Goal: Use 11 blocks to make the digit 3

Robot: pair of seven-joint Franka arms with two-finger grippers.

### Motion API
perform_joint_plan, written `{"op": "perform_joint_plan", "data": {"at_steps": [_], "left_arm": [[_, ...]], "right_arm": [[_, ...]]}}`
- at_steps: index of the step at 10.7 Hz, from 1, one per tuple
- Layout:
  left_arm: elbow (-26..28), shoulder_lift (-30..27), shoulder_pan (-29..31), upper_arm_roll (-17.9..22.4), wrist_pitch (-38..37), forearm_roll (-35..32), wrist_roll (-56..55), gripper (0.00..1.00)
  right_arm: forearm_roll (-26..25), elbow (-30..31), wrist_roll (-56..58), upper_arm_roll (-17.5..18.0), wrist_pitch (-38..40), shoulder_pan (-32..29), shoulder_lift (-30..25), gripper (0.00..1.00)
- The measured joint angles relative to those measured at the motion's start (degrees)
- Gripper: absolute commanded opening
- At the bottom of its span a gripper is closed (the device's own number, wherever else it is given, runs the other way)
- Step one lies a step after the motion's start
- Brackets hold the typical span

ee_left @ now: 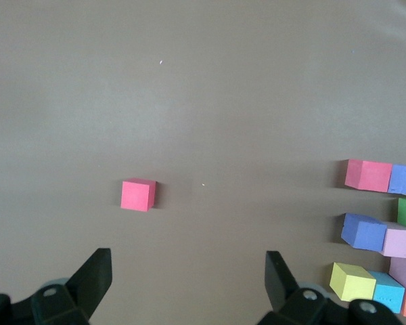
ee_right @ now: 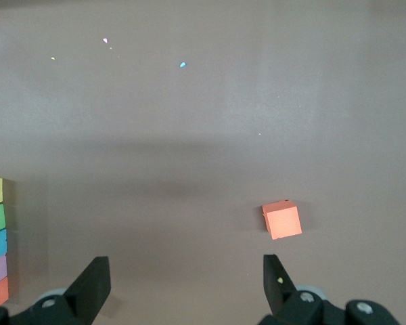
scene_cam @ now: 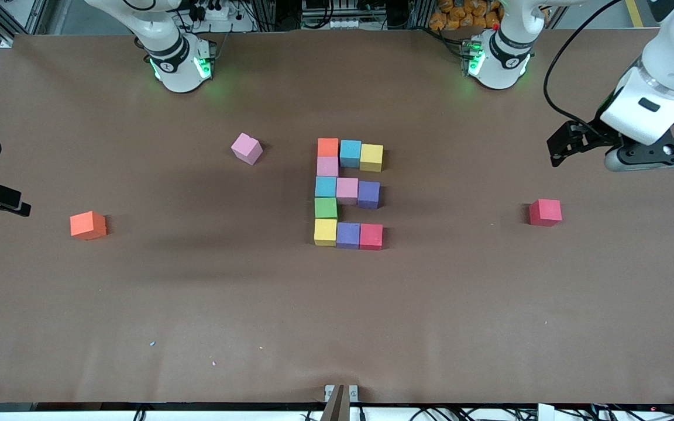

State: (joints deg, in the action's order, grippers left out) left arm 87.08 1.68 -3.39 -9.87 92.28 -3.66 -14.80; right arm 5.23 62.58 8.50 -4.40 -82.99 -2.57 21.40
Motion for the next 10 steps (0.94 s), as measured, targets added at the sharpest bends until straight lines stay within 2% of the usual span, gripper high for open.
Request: {"op": "perform_joint_plan", "data": {"at_steps": [10], "left_arm": [[-0.36,-0.15,0.08,-0.08,-0.11,3.21,2.84,1.00]], "right_arm": [[0.00,0.00,0.00,0.00,0.00,0.00,0.00,1.00]]}}
